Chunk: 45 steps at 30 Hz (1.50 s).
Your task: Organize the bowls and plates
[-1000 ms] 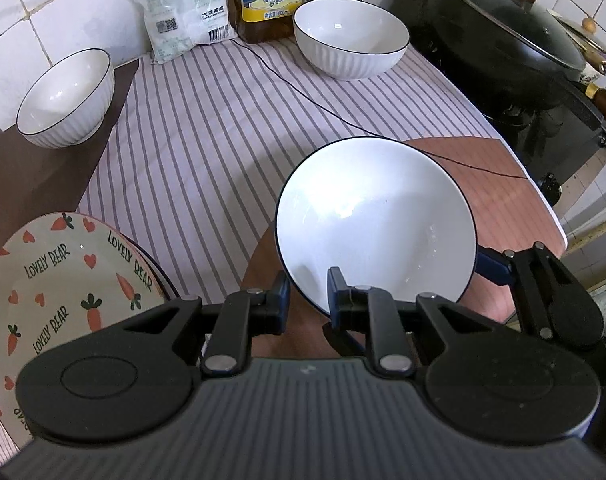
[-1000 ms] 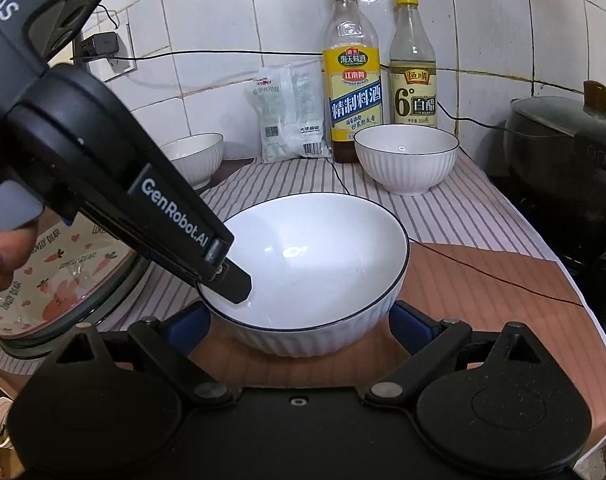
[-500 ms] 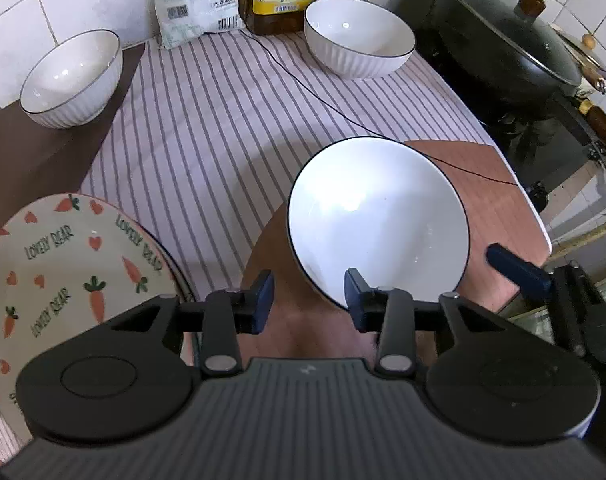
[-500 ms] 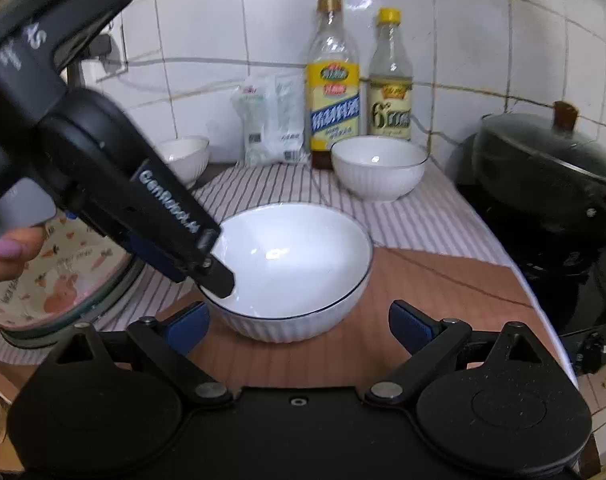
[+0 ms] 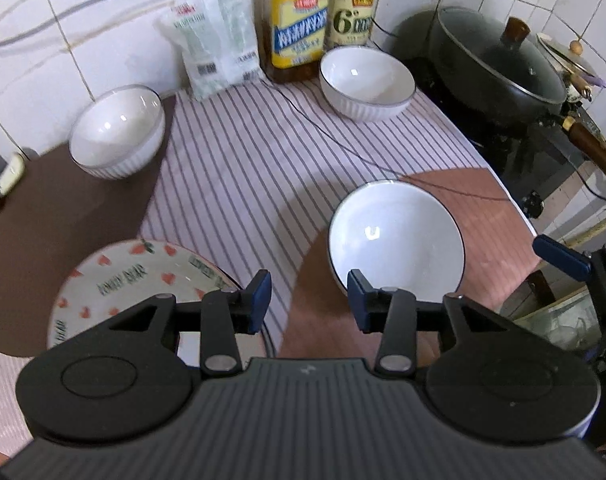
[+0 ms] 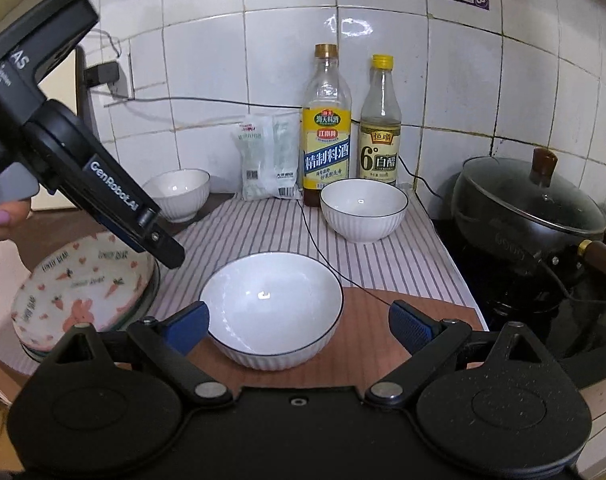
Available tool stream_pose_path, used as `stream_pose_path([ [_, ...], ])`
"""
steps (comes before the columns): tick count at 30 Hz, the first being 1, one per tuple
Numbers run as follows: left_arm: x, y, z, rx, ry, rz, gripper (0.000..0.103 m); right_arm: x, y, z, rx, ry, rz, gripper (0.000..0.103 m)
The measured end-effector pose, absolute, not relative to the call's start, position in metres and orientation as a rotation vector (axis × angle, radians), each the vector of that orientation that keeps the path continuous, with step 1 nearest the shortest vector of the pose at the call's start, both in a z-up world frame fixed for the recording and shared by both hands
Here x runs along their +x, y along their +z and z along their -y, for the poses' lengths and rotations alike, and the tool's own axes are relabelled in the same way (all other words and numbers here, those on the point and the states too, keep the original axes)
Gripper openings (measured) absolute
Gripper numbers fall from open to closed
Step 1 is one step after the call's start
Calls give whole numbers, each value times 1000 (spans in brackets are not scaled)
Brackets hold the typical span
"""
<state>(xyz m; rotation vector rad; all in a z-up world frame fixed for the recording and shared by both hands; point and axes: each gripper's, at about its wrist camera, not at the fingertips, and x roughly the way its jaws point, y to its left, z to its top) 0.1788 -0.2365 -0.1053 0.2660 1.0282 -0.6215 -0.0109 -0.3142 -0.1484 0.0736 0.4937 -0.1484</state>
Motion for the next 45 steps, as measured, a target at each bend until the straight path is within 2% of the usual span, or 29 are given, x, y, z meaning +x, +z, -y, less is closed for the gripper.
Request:
stream_pose_path([
  [11, 209, -71, 244, 250, -623, -977, 41, 29, -126, 322, 157, -182, -495, 98],
  [17, 241, -67, 252, 193, -656, -923, 46, 64, -122, 347, 349, -193, -449, 98],
  [28, 301, -104, 294, 85, -690, -894, 47, 136, -154, 409, 648, -332, -525, 91],
  [35, 335, -139, 316, -42, -719, -955, 47, 171, -167, 419, 603, -447, -558, 86],
  [40, 350, -162, 332, -126, -707, -1009, 46, 187, -176, 427, 592, -527, -578, 70],
  [45, 350, -168, 352, -59, -697, -983, 44, 198, -182, 434, 611, -541, -619, 55],
])
